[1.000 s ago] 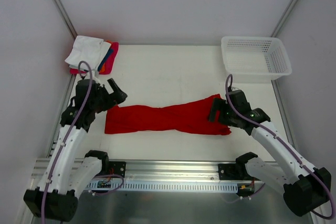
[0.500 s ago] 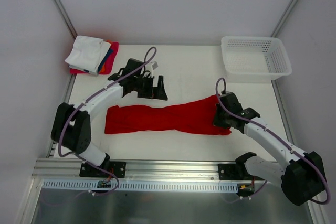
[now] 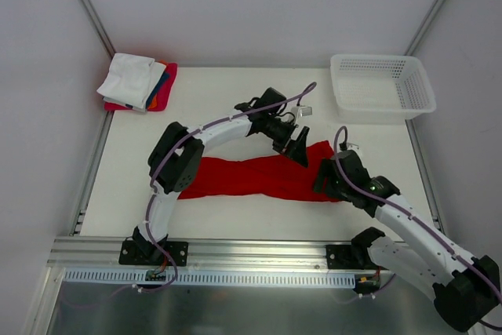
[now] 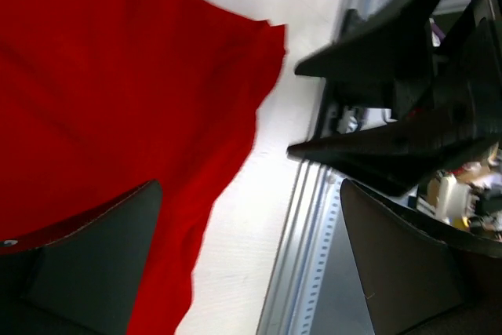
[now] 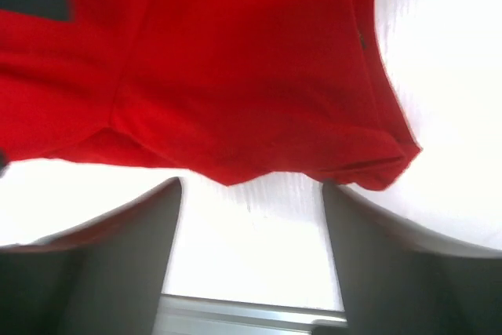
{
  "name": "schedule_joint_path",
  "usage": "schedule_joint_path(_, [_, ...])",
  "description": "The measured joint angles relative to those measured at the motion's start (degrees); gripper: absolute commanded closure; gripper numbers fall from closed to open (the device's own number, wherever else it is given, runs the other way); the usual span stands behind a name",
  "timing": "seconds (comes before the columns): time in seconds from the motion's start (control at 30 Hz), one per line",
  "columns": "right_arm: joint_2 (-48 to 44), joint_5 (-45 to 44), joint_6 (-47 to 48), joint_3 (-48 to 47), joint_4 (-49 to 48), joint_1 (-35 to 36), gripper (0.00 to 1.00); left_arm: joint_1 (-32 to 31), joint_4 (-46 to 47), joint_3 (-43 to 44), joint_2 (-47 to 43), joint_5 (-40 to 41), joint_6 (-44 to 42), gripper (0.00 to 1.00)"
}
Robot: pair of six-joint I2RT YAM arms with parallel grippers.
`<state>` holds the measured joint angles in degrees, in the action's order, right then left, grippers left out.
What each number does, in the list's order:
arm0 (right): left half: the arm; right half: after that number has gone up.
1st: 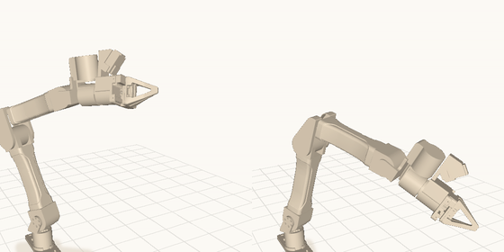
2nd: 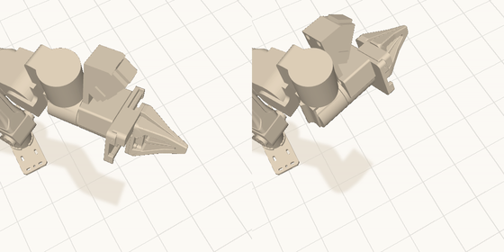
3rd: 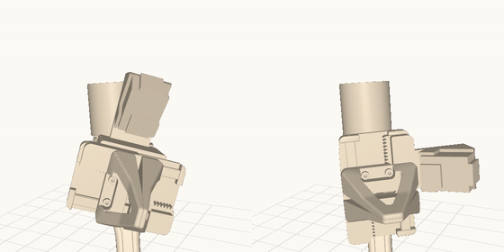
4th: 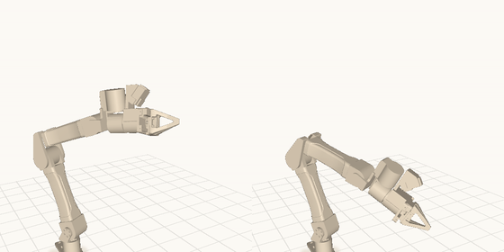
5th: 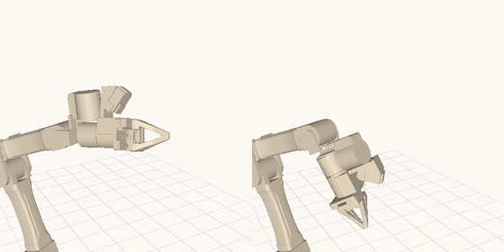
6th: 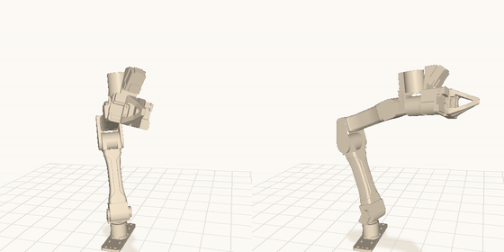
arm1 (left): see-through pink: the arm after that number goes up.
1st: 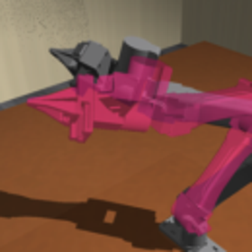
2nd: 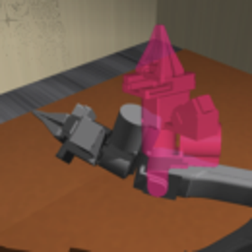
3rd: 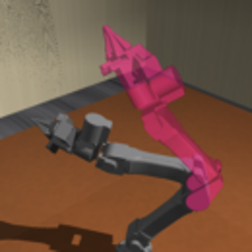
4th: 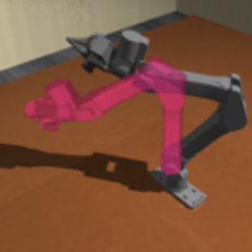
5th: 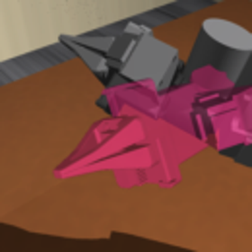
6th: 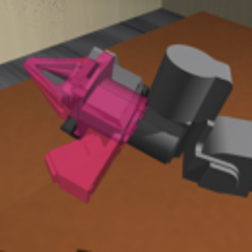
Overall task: Fold and stack the t-shirts
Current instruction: Fold the other side of the tshirt into a rectangle, then rotate the tshirt 90 degrees
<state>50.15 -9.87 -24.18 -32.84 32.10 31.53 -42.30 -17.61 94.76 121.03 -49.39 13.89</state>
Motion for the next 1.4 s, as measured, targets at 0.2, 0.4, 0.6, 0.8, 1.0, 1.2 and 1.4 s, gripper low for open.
schedule_joint_path(0.2, [-9.22, -3.98, -1.38, -1.18, 6.45, 1.73, 0.01, -3.69, -0.17, 3.72, 4.09, -9.22, 0.02, 0.01])
schedule_joint_path(0.4, [-14.43, -5.95, -2.47, -2.05, 10.84, 2.05, 0.0, -7.45, -0.72, 4.24, 10.56, -12.61, -0.46, 0.27])
schedule_joint_path(0.6, [-19.71, -6.29, -3.96, -2.01, 14.01, 2.54, 0.01, -10.71, -3.26, 7.45, 17.97, -11.67, -0.74, 1.0])
schedule_joint_path(0.8, [-23.06, -6.43, -4.98, -2.03, 17.18, 2.97, 0.0, -10.86, -4.17, 12.59, 20.63, -8.74, -0.66, 1.0])
schedule_joint_path(1.0, [-25.97, -6.43, -5.51, -2.64, 19.91, 3.1, 0.01, -10.84, -4.33, 14.75, 20.65, -1.44, -0.68, 1.0])
schedule_joint_path(1.2, [-27.63, -6.38, -5.7, -3.74, 22.03, 3.21, 0.0, -10.91, -4.87, 15.89, 20.37, 4.15, -0.81, 1.0])
schedule_joint_path(1.4, [-28.28, -6.25, -5.75, -4.87, 22.64, 3.21, 0.0, -10.95, -6.08, 16.92, 18.45, 16.65, -1.4, 1.0])
